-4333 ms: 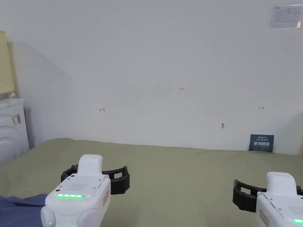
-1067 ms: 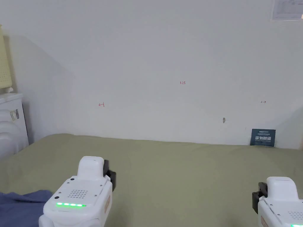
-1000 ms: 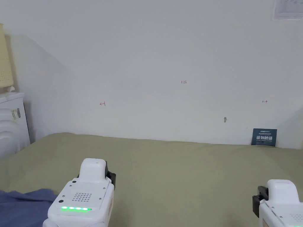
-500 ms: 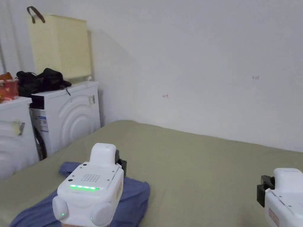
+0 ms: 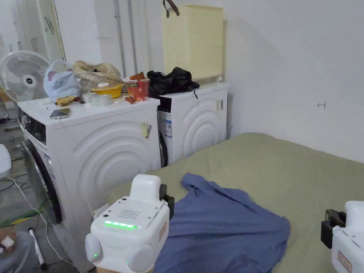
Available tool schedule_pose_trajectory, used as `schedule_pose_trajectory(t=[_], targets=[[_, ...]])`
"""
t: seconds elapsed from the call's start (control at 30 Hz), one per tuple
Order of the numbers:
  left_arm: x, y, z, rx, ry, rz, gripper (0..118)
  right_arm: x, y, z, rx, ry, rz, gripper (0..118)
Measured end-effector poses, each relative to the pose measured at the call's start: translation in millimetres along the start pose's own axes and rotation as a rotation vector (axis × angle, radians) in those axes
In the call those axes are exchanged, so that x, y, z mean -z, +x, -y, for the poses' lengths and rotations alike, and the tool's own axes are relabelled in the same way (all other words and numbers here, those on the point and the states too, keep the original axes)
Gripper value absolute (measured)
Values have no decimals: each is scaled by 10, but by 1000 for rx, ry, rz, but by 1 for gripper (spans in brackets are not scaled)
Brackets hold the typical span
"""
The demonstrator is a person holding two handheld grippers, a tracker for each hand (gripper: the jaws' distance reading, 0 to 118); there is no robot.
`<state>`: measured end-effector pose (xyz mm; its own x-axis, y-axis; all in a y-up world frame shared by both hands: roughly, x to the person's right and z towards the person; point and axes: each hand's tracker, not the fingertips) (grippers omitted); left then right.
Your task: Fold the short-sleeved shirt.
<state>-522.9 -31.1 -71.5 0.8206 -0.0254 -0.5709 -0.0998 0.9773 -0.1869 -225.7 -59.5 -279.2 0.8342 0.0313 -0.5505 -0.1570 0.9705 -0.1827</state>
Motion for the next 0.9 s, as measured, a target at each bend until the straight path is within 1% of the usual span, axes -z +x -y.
schedule_pose_trajectory(t=[0.1,0.2,0.27,0.33,0.4,0.43,0.5,0.57,0.6,0.63,0.67,0.7,0.73,0.77,0.8,0.83,0.9], targets=[[295,31,-29,-15,-41,37,0,151,55,30,-21,-17,3,0],[797,170,-200,7,-112,108,0,283,177,49,-25,-27,22,0],[1210,342,-352,63,-170,160,0,374,261,73,-24,-35,48,0],[1682,558,-509,125,-274,240,0,519,375,100,-8,-53,77,0],[2161,809,-590,180,-422,357,0,635,440,125,13,-60,99,0],[2425,945,-593,199,-536,410,0,690,463,142,18,-60,111,0],[2827,1210,-497,232,-719,483,0,796,509,167,32,-62,132,0],[3192,1448,-311,251,-930,519,0,873,550,193,56,-65,135,0],[3346,1548,-168,226,-1052,520,0,906,569,211,63,-66,134,0],[3454,1646,-9,225,-1122,523,0,936,586,233,65,-65,136,0],[3552,1737,100,267,-1113,541,0,959,604,253,69,-64,140,0],[3645,1809,214,295,-1097,552,10,980,635,275,75,-67,139,0],[3717,1857,317,285,-1086,545,62,996,663,309,82,-74,132,0],[3760,1884,418,275,-1093,523,107,1008,688,340,83,-80,127,0],[3836,1897,543,230,-1168,506,118,1020,715,382,76,-91,113,0],[3877,1899,611,176,-1216,536,118,1026,733,432,53,-108,93,0],[3963,1859,774,101,-1244,506,113,1010,751,538,17,-115,89,0]])
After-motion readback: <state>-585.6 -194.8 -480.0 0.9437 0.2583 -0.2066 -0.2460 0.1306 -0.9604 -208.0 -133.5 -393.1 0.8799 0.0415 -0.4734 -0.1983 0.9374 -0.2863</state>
